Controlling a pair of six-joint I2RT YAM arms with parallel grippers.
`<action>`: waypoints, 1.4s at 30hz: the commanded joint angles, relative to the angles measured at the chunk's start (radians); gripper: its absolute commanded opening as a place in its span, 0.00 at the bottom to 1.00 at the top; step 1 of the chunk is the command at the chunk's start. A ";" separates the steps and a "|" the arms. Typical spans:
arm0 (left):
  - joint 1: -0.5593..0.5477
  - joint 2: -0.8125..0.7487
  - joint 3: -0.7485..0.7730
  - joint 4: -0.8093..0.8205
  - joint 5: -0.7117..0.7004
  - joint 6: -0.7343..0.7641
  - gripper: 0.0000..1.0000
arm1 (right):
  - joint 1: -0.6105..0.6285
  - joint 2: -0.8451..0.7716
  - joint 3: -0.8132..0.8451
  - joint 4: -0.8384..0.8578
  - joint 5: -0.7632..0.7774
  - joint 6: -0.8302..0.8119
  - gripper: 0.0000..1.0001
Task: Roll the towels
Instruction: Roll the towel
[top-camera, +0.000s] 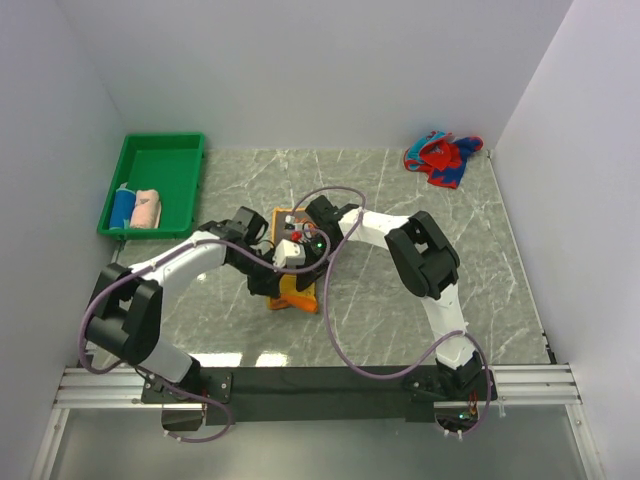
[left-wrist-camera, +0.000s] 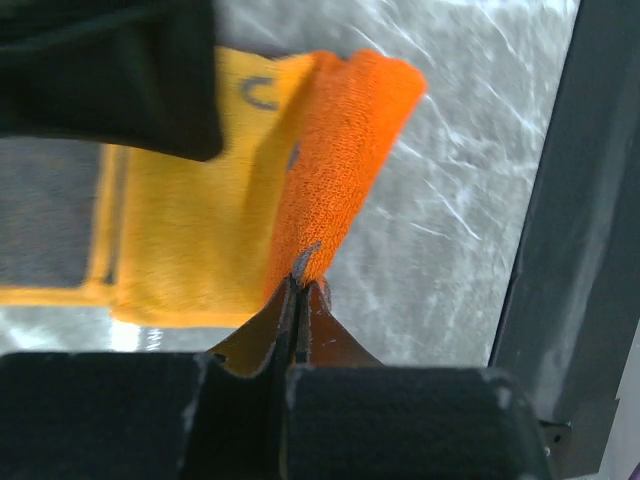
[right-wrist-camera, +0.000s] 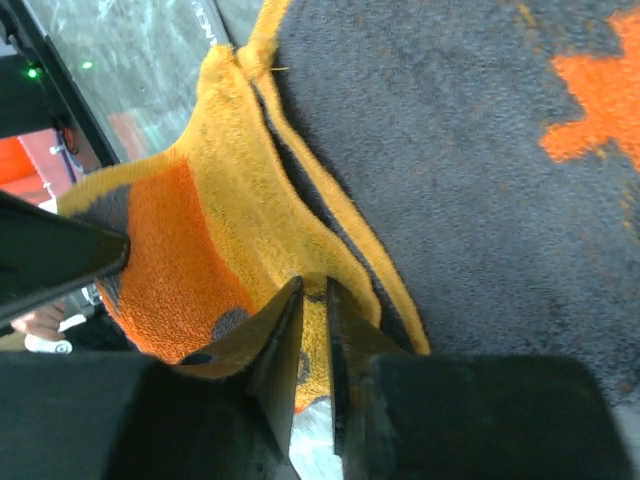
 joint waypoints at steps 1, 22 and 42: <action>0.038 0.033 0.068 0.004 0.091 -0.024 0.01 | 0.008 -0.035 0.026 -0.056 0.055 -0.044 0.24; 0.096 0.210 0.215 -0.105 0.166 0.048 0.01 | -0.186 -0.202 -0.012 -0.139 0.143 -0.077 0.53; 0.193 0.514 0.404 -0.073 0.194 -0.113 0.02 | -0.161 -0.326 -0.263 0.212 -0.258 0.271 0.27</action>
